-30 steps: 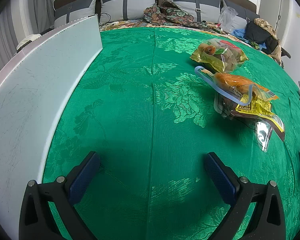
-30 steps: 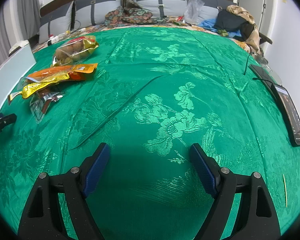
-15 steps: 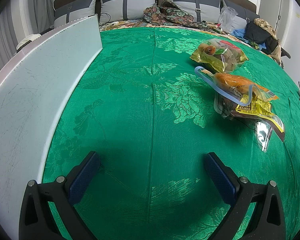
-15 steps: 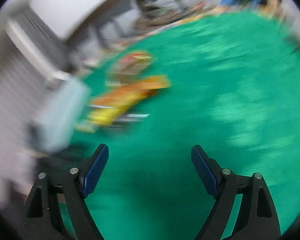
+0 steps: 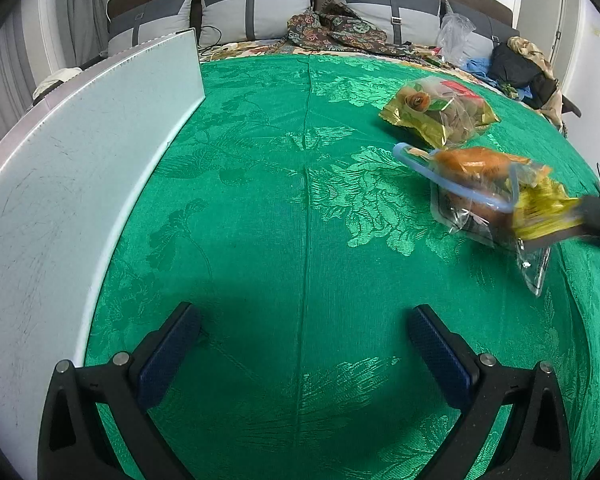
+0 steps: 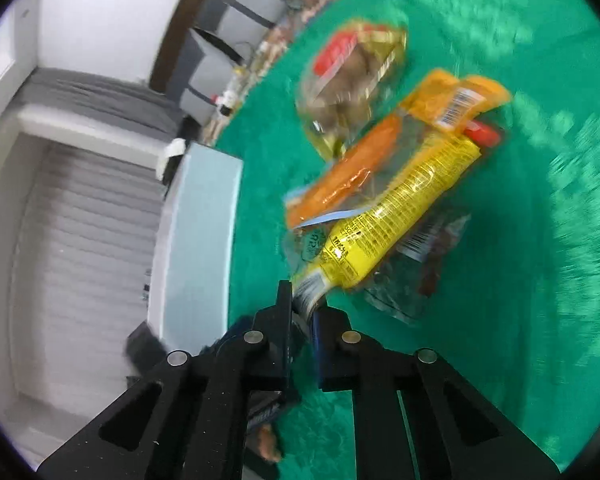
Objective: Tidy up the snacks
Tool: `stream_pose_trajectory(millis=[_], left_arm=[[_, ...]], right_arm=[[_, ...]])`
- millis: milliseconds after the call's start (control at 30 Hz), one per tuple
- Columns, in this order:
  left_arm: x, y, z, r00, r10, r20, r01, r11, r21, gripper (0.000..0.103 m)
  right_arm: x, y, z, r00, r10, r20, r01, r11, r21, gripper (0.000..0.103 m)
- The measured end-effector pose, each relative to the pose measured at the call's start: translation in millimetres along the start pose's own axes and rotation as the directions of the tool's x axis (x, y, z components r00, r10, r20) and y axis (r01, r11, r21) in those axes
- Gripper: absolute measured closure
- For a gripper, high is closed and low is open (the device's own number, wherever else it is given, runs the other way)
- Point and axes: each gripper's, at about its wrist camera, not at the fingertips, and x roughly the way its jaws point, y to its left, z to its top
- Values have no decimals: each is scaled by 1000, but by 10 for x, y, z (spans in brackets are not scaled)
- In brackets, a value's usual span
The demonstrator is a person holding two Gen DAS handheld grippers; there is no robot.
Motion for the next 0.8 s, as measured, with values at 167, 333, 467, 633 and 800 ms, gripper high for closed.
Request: stream_pose_trajectory(millis=[167,333,467,633,800], left_arm=[[1,0,0,1000,0,0,0,1000,0,0],[3,1,-1,1000,0,0,0,1000,0,0],[4,1,-1,1000,-1,1,1,1000,0,0],[6,1,0,1000,-1,1,1,1000,0,0],[6,1,0,1000,-1,1,1,1000,0,0]], right_arm=[[-696,-252,96,996,-83,40,85,994,-65,96],[-1350,-641,51,899,-402,176,430,886,-174,33],[-1662,-787,-36,765,-542,349,620,765,-171,33],[-1424,-828,-35,645,-664,379,763,588,-269,34],[-1222,-862,-70,611,-693,383,791,534,-297,34]])
